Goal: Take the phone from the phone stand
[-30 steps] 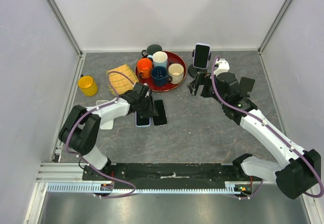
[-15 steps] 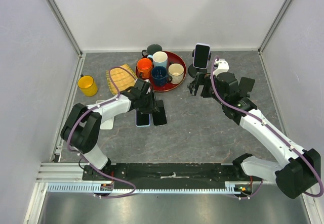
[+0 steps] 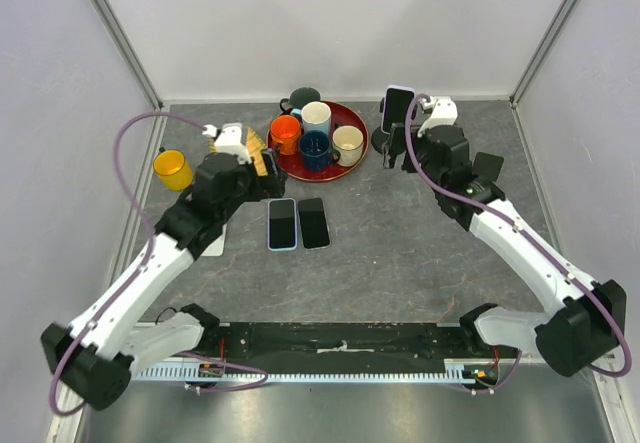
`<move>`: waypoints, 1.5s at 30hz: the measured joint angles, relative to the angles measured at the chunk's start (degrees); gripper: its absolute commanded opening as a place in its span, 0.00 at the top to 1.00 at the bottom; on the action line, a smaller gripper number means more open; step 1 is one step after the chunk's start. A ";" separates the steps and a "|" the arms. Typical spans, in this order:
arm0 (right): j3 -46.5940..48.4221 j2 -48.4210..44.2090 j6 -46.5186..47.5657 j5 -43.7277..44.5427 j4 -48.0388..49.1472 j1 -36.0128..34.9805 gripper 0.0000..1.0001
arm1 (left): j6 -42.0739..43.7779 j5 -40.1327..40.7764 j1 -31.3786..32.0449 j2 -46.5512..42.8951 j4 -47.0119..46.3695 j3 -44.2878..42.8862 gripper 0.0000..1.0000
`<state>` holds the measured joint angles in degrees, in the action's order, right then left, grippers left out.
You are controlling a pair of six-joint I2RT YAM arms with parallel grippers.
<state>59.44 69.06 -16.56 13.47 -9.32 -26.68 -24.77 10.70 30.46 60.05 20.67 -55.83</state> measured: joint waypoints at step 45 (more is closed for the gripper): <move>49.48 52.78 19.41 -64.02 0.31 25.70 0.49 | 14.71 13.40 0.00 -23.32 2.78 21.31 0.02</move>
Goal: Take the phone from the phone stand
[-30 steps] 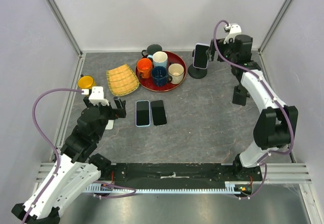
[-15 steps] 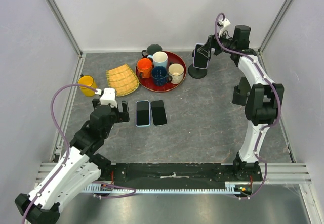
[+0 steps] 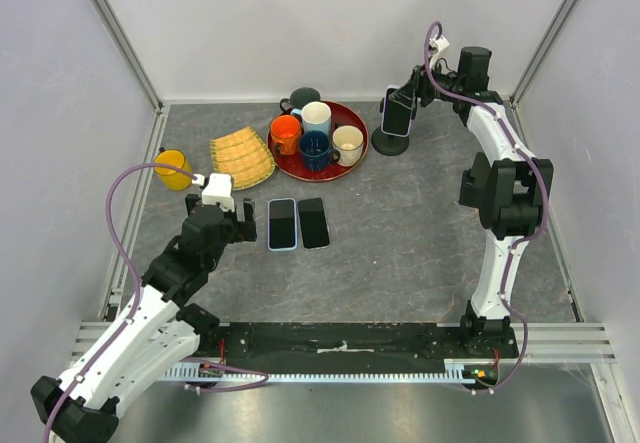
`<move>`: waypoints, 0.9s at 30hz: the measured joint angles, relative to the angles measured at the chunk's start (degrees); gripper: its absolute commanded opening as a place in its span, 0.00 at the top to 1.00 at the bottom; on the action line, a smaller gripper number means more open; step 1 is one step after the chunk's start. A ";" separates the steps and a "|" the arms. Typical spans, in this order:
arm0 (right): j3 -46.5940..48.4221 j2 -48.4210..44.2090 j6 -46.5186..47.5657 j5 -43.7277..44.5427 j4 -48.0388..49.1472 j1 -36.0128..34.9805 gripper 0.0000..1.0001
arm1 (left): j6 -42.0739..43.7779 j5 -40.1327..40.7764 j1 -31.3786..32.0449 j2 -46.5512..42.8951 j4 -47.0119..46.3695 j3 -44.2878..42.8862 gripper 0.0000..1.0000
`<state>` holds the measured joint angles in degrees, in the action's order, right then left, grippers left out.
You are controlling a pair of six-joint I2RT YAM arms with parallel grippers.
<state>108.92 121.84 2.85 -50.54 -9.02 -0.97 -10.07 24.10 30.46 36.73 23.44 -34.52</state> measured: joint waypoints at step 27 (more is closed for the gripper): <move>-33.94 -29.66 -1.86 16.33 2.89 -0.11 1.00 | 0.76 -0.98 0.00 0.70 -1.31 0.00 0.03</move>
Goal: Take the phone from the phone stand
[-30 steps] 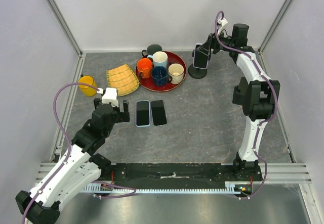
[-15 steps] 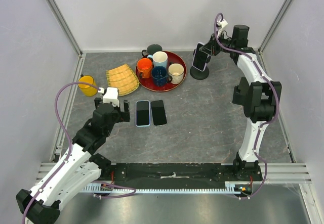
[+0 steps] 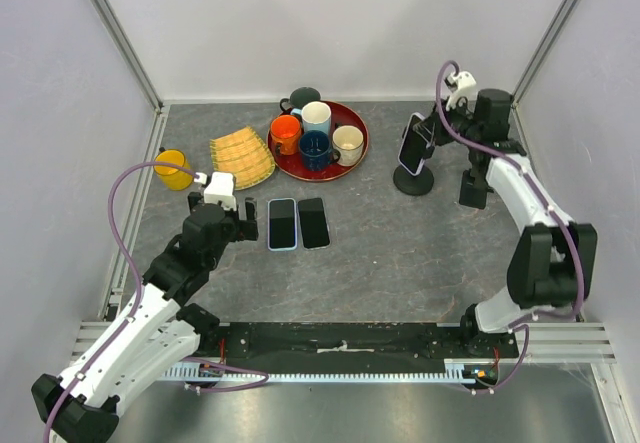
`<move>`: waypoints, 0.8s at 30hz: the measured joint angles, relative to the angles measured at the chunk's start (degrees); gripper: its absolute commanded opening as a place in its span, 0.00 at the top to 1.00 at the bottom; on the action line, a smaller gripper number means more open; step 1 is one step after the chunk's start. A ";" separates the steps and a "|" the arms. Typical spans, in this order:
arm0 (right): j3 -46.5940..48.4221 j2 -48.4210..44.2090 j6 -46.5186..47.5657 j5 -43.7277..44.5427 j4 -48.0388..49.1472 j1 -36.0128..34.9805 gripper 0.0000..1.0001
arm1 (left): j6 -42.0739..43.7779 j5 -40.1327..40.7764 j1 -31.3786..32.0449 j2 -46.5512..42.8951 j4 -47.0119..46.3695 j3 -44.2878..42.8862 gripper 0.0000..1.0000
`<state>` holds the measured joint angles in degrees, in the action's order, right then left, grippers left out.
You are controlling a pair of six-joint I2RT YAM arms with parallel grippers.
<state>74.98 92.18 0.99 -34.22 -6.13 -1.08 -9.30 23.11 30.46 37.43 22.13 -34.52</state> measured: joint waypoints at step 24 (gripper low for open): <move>-32.06 -27.47 -15.23 39.63 17.94 -26.27 0.98 | -4.24 -11.28 0.07 15.37 -11.52 -3.37 0.06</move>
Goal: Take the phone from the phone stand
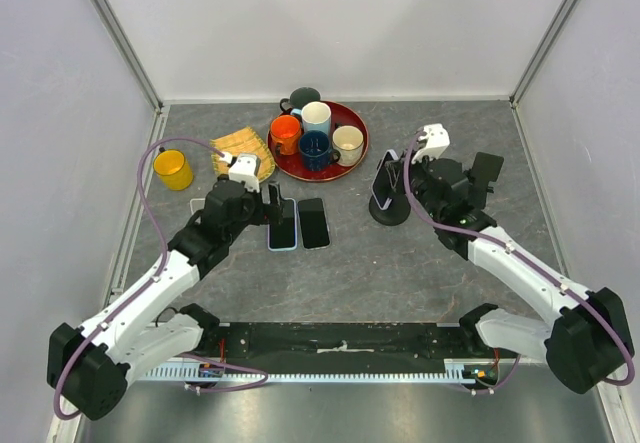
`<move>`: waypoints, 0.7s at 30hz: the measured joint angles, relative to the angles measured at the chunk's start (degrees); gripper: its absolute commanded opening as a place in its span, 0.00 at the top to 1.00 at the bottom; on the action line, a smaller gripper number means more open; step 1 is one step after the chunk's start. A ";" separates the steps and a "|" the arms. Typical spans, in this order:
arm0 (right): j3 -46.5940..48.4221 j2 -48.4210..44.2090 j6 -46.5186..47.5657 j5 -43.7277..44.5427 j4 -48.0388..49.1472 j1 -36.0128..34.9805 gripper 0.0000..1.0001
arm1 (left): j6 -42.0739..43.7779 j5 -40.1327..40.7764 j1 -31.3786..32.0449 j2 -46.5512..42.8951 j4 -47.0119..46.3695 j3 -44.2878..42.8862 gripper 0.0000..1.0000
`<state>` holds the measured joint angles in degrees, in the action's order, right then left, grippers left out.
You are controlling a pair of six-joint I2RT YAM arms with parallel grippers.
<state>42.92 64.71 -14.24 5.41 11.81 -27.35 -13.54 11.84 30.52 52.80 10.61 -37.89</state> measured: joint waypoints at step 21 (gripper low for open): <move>1.95 -0.07 -4.02 19.12 0.37 -11.43 0.18 | -2.05 -4.52 6.86 6.49 -1.92 -7.63 0.06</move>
<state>44.86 64.64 -18.26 24.53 12.19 -38.79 -15.59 7.31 37.39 59.29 8.69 -45.52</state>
